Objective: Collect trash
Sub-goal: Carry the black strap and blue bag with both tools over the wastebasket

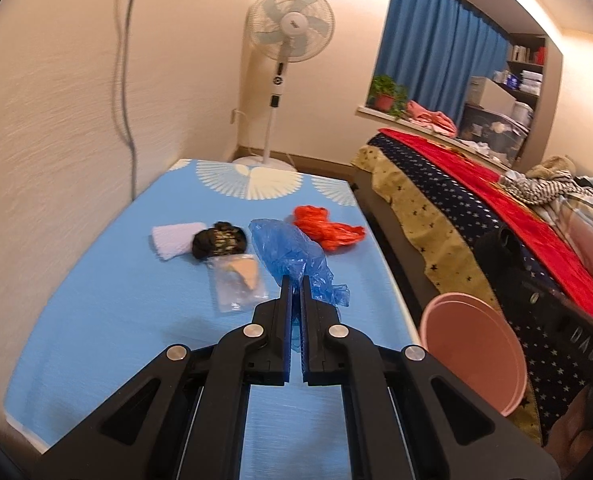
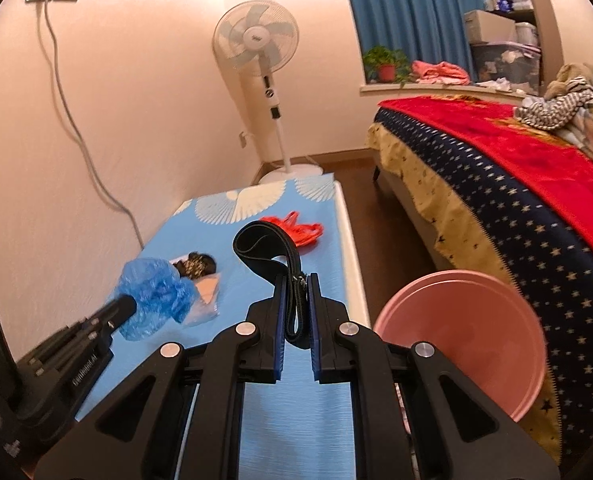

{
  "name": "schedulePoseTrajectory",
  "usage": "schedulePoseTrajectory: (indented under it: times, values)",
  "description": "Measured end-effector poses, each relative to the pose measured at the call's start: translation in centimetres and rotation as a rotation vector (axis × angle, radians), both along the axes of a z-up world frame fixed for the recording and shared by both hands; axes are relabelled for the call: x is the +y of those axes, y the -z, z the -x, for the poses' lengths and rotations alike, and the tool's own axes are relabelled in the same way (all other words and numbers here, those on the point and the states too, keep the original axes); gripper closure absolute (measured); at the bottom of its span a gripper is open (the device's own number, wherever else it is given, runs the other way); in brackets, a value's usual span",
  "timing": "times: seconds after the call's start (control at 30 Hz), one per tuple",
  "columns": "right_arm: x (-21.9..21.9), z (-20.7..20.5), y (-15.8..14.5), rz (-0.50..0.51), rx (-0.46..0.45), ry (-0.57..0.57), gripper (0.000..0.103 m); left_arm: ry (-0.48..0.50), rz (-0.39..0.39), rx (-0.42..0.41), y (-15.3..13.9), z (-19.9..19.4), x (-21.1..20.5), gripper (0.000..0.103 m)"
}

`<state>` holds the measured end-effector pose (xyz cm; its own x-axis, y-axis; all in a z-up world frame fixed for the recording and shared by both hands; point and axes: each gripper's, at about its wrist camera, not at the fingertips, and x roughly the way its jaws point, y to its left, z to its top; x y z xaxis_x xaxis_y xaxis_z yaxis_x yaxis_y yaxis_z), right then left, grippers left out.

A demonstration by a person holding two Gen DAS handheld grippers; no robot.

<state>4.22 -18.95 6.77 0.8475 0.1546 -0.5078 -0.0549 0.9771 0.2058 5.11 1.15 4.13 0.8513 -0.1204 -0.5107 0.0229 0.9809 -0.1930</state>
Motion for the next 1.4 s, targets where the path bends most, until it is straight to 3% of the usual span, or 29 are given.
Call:
schedulePoseTrajectory:
  times: [0.7, 1.4]
  values:
    - [-7.1, 2.7, -1.5, 0.013, -0.026, 0.156, 0.093, 0.155, 0.035, -0.027, -0.4, 0.0, -6.8, 0.100]
    - [-11.7, 3.1, 0.1, 0.089, 0.038, 0.342, 0.093, 0.271, 0.038, -0.015, 0.3, -0.5, -12.1, 0.100]
